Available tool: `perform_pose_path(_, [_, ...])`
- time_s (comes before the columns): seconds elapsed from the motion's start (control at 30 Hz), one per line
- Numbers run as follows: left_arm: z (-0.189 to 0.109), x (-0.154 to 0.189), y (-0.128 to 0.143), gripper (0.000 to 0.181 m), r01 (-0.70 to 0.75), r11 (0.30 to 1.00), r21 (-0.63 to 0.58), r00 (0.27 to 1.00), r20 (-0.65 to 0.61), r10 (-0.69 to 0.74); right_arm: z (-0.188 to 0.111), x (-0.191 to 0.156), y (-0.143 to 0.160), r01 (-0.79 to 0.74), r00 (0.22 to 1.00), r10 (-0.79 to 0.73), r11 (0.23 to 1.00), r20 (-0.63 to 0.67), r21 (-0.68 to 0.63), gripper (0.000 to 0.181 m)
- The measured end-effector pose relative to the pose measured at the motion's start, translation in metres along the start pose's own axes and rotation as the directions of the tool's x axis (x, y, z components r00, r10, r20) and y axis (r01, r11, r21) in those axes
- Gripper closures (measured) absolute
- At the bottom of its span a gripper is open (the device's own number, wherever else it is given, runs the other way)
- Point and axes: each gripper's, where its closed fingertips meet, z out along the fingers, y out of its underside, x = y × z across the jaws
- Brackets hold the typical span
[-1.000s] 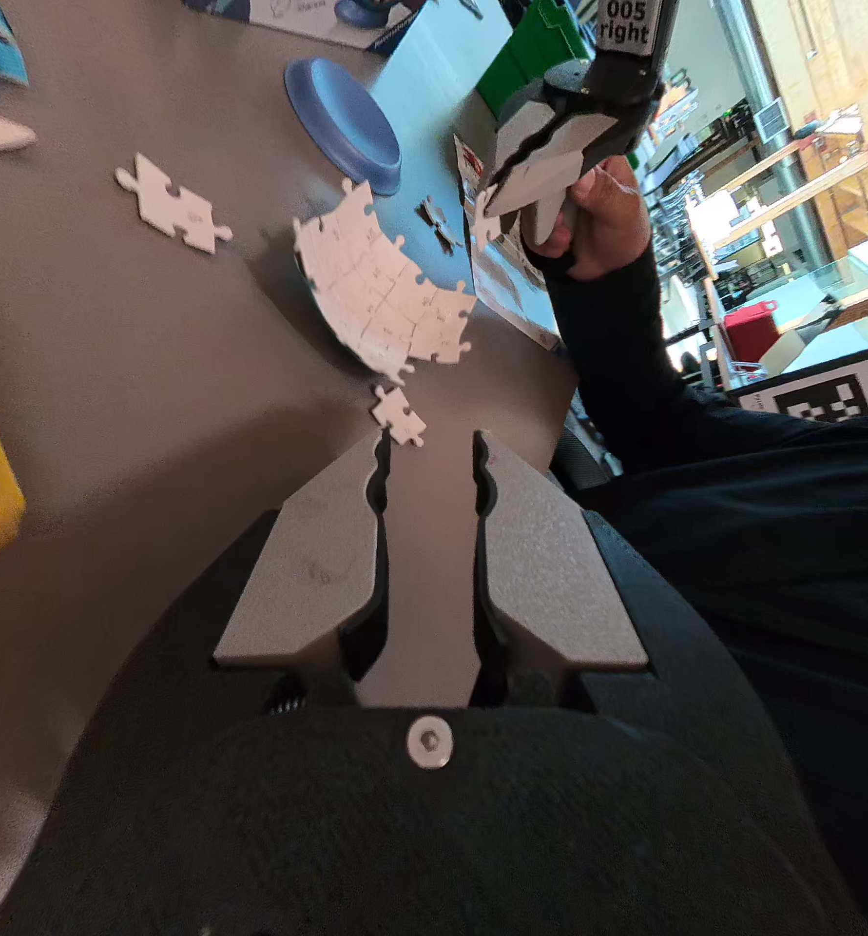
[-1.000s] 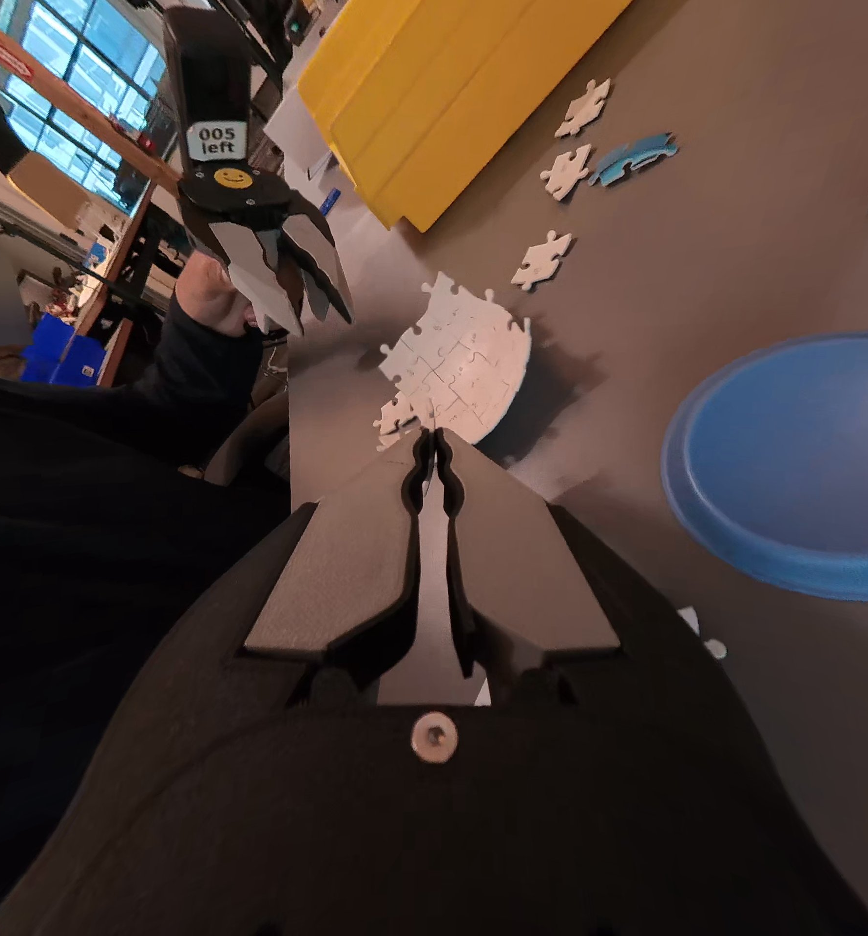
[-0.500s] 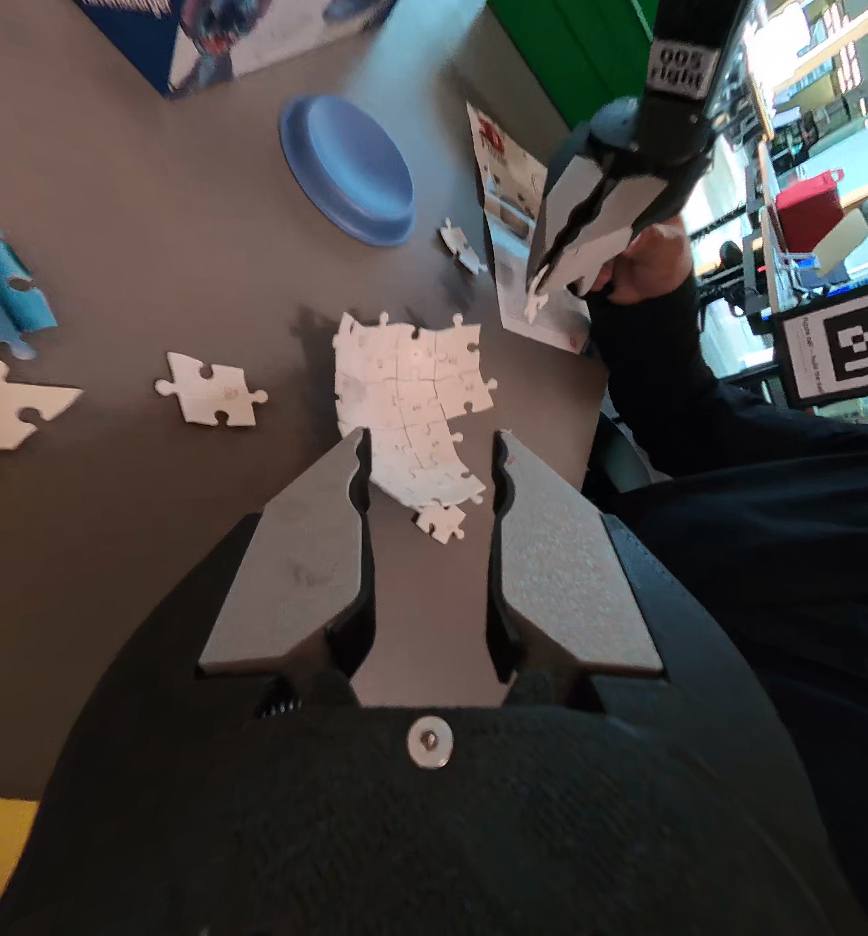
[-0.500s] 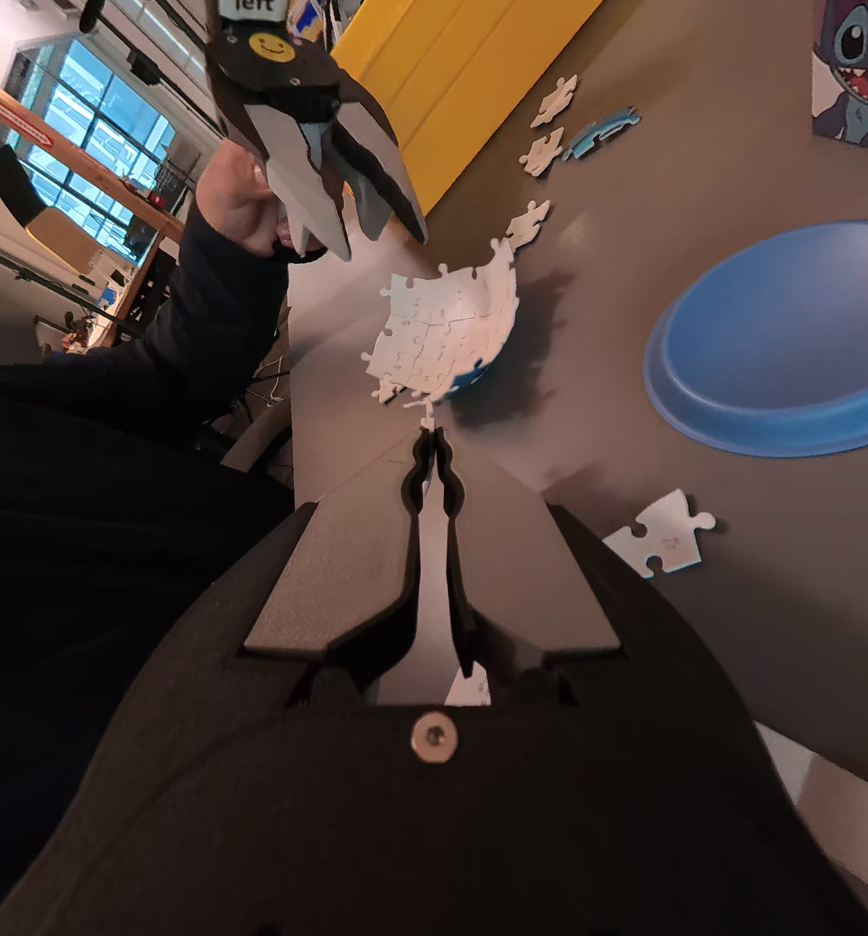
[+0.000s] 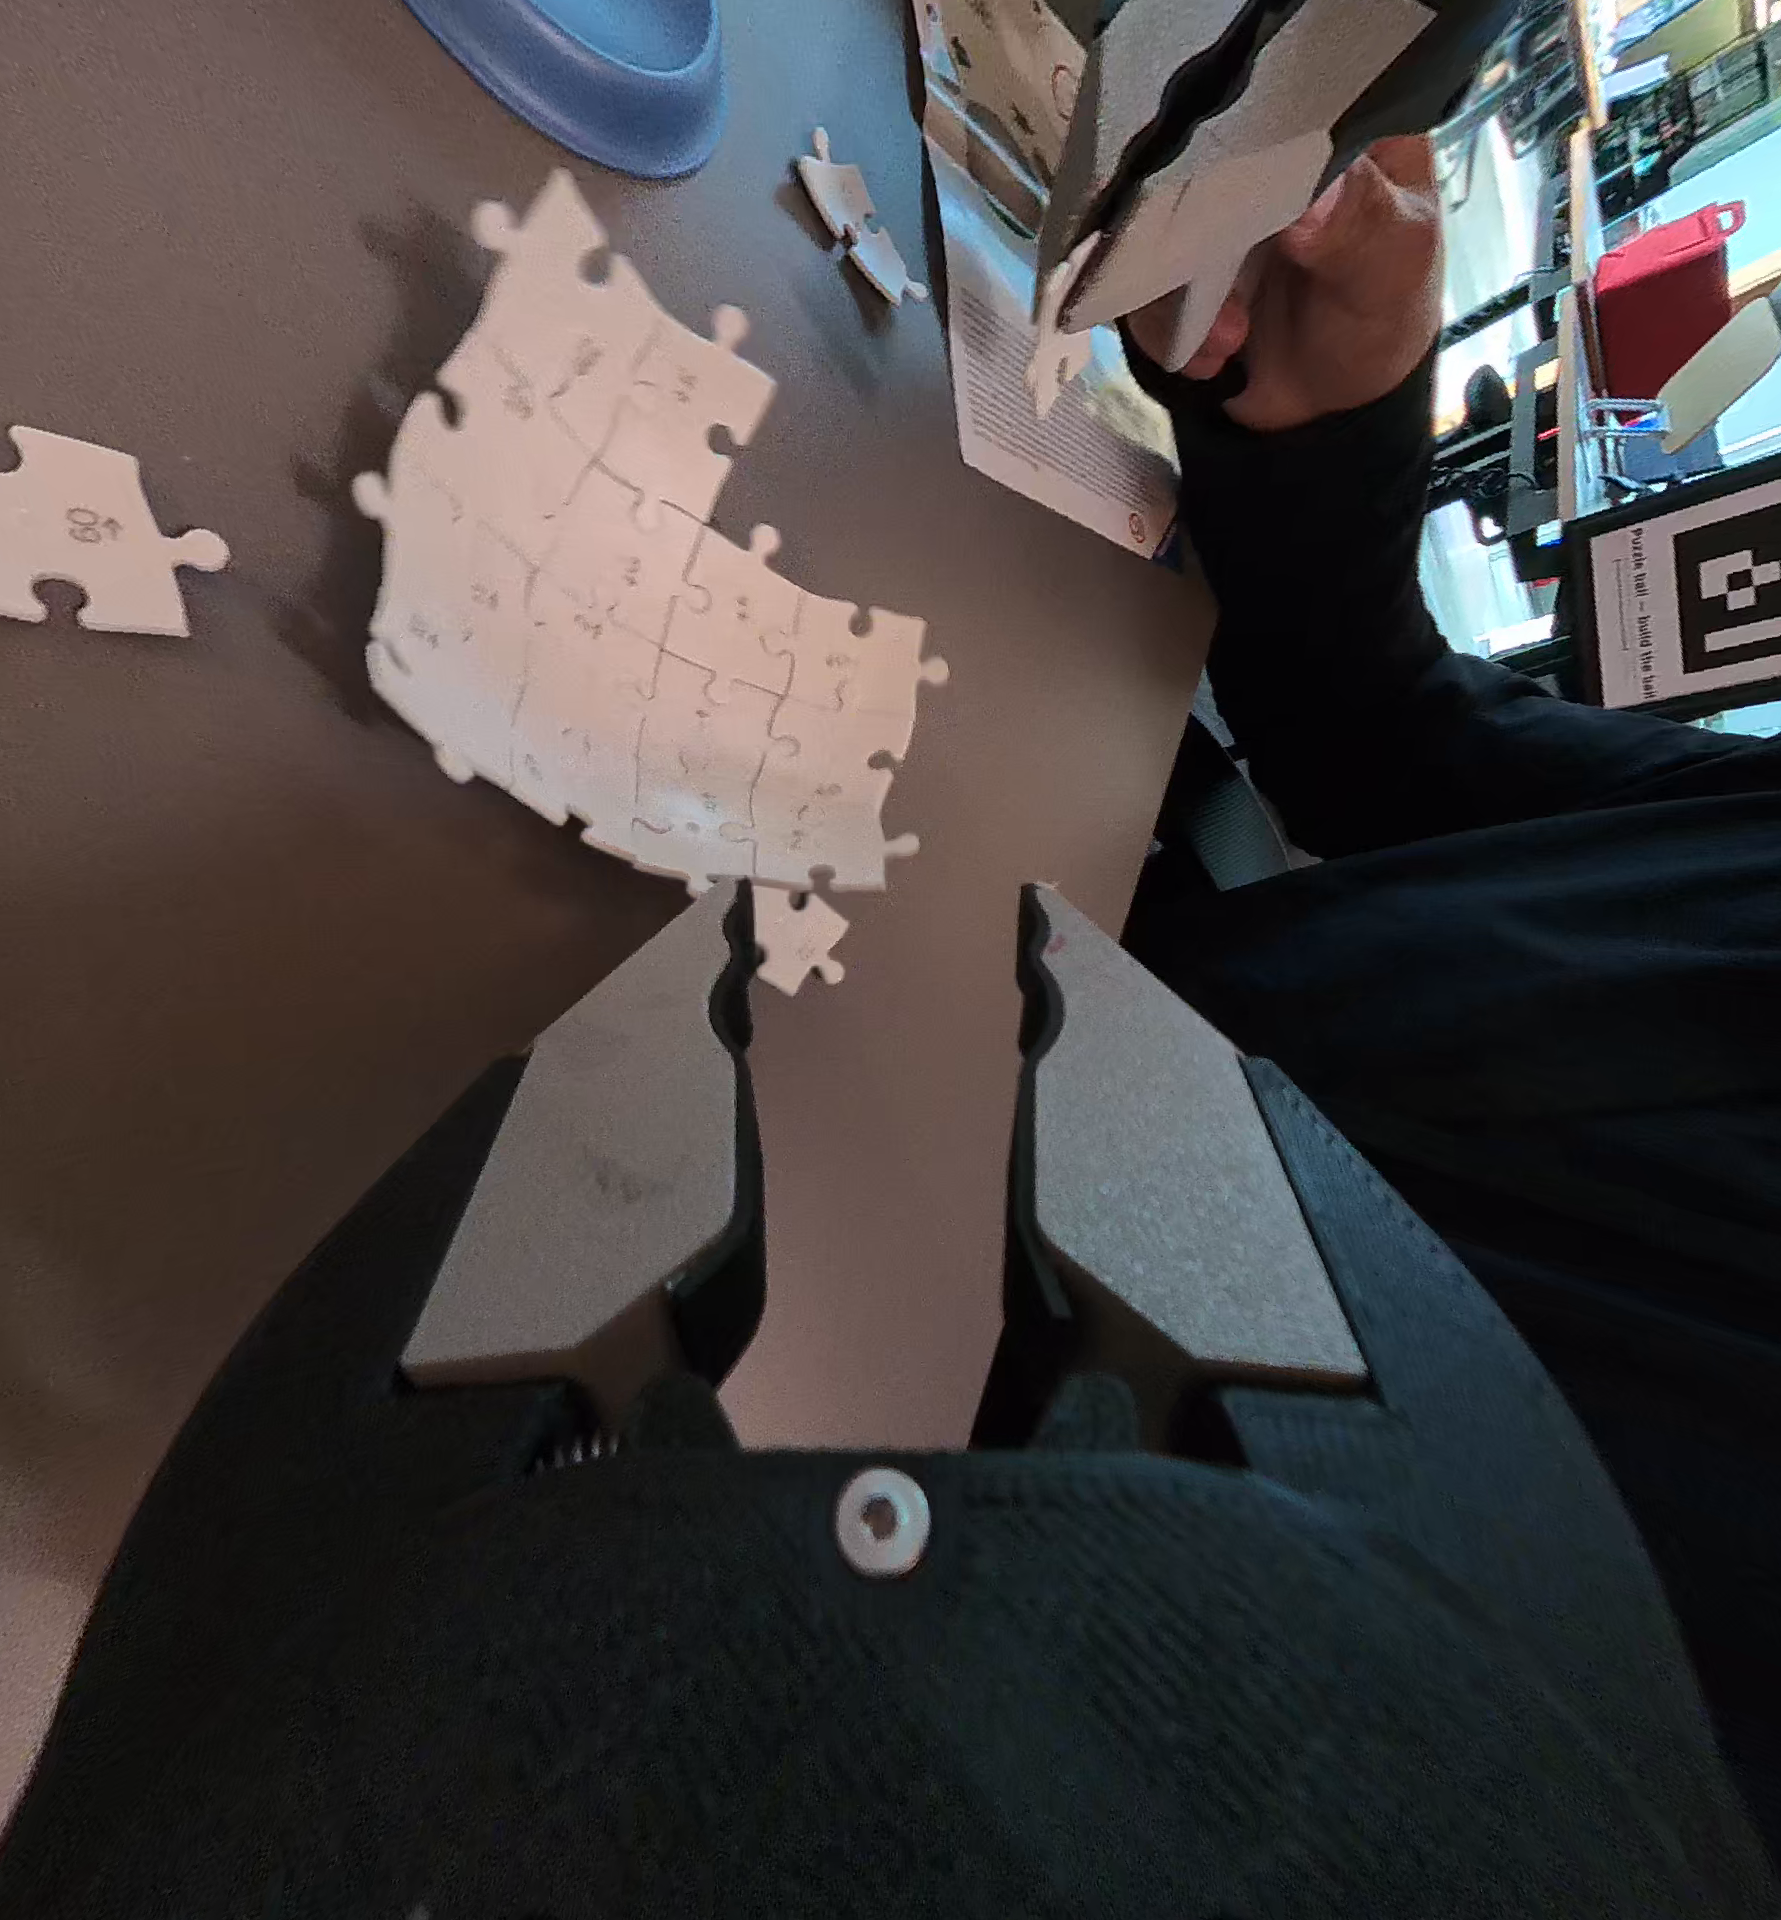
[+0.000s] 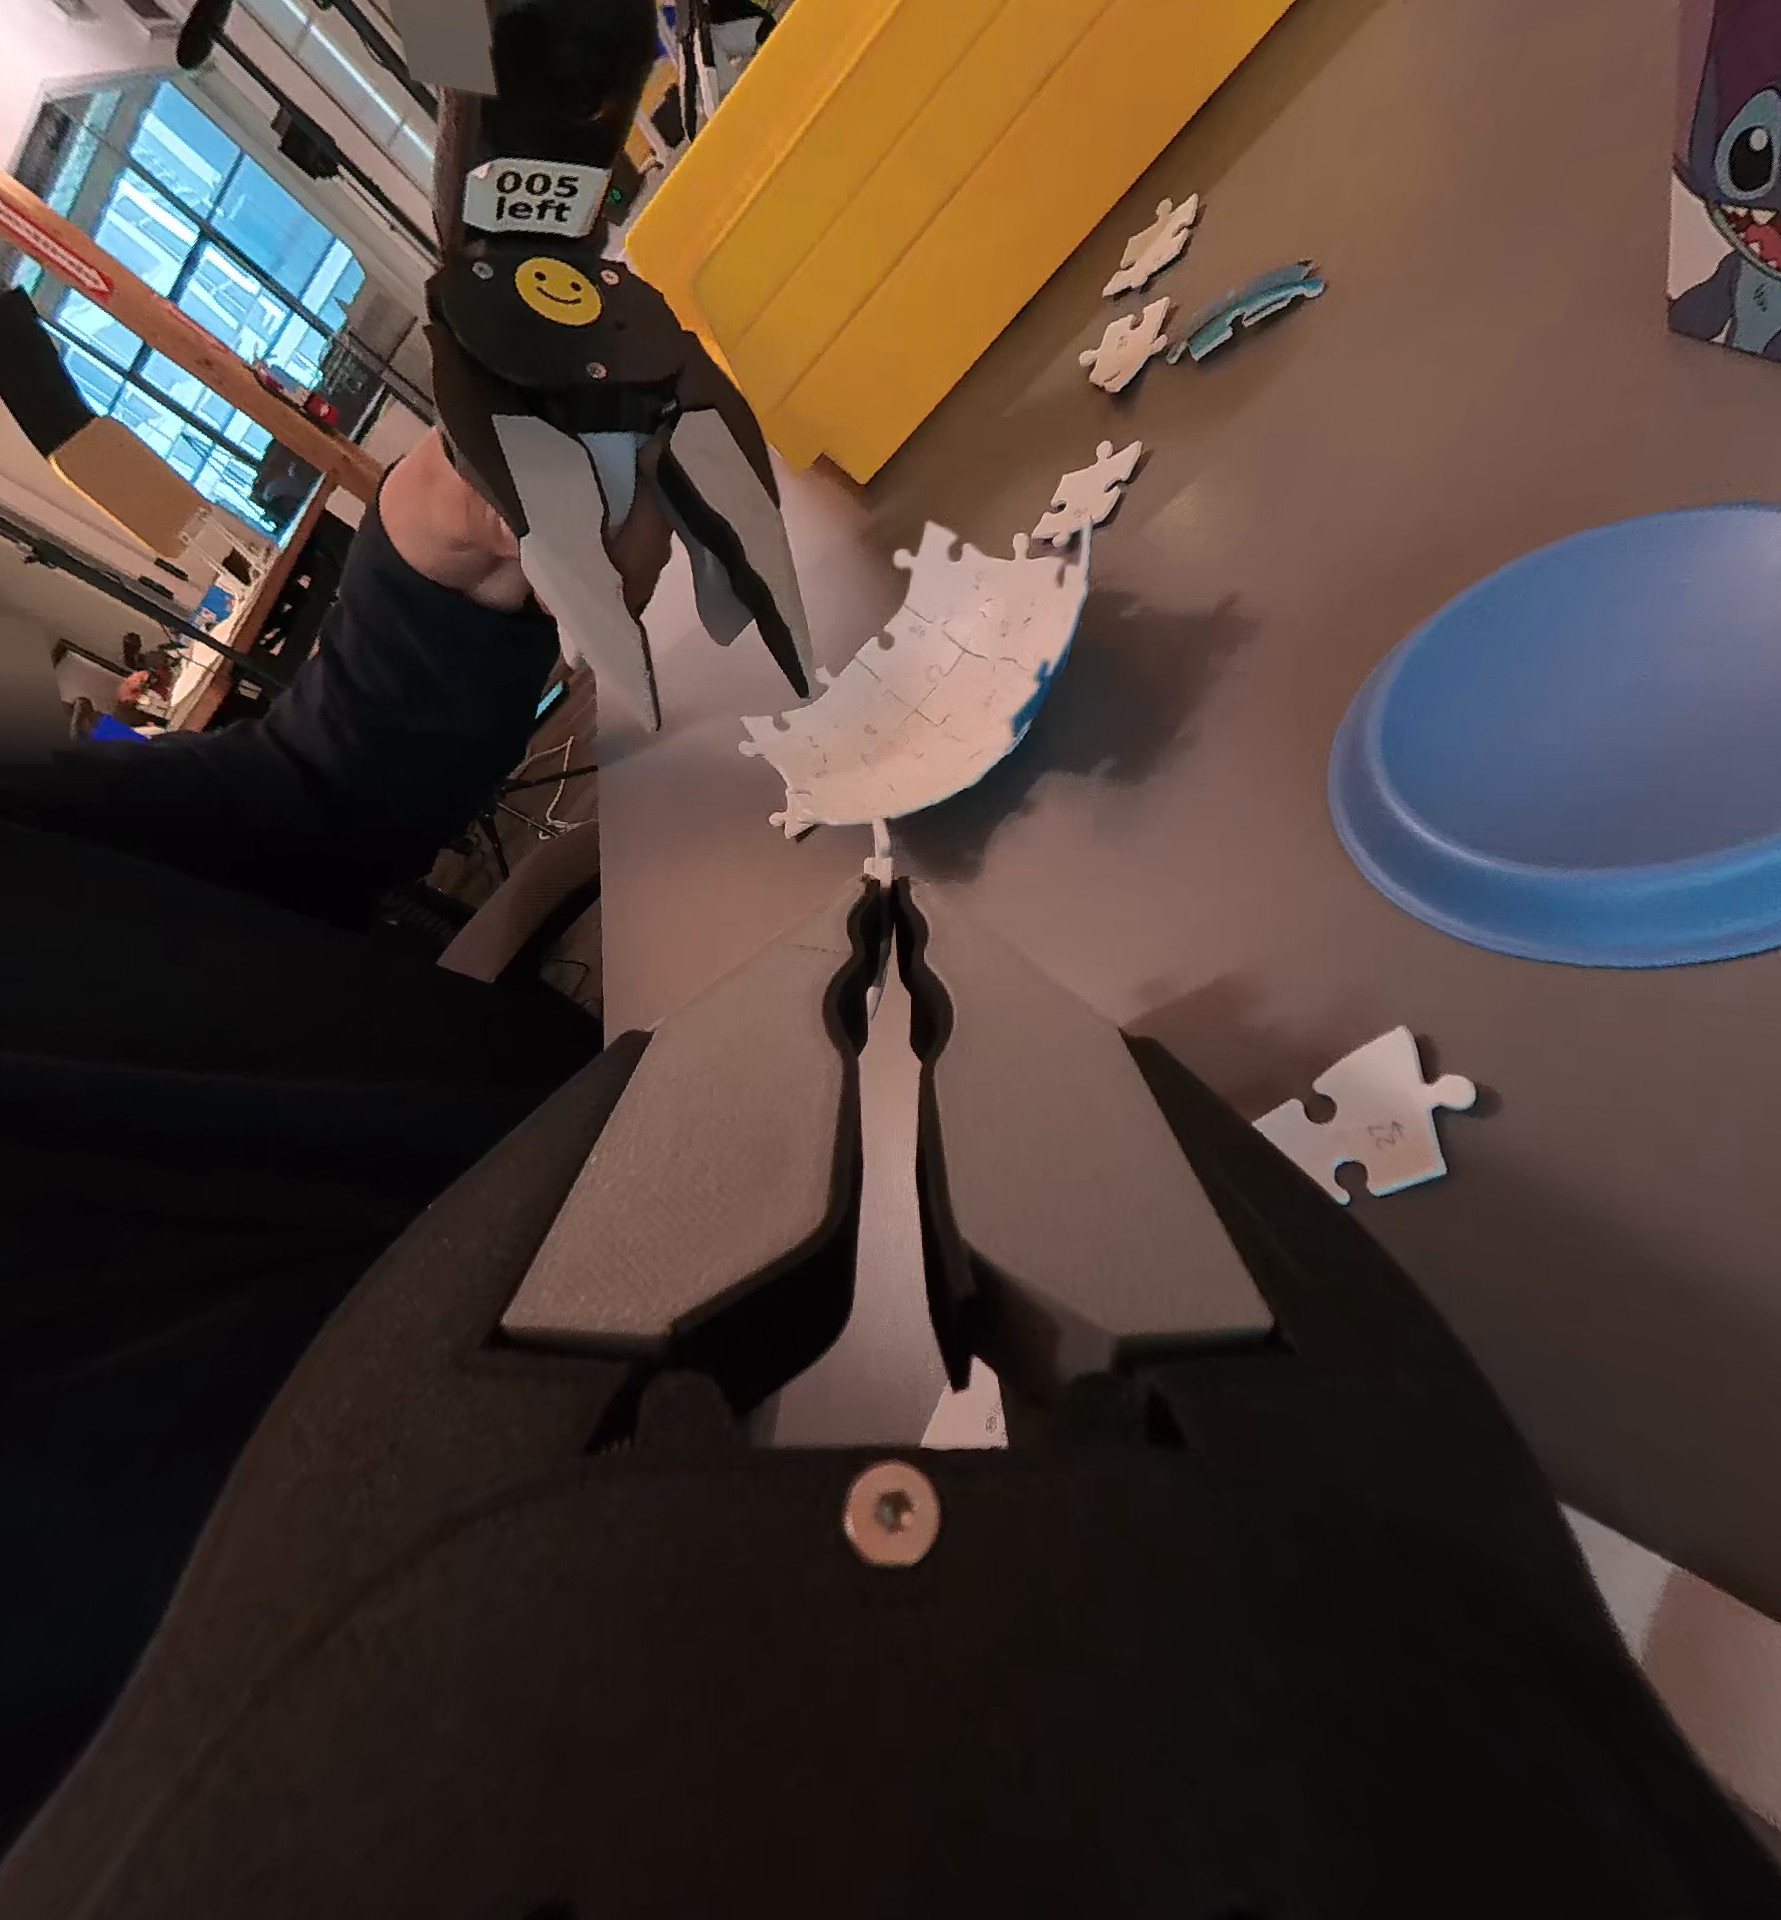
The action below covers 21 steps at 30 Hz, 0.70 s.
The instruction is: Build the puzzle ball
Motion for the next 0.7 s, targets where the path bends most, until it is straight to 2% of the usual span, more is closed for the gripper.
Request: perform_pose_path(0.7, [0.019,0.027,0.012,0.130,0.009,1.000,0.026,0.995,-0.098,-0.006,0.027,0.003,-0.005,-0.017,1.000,0.017,1.000,-0.005,-0.021,0.181])
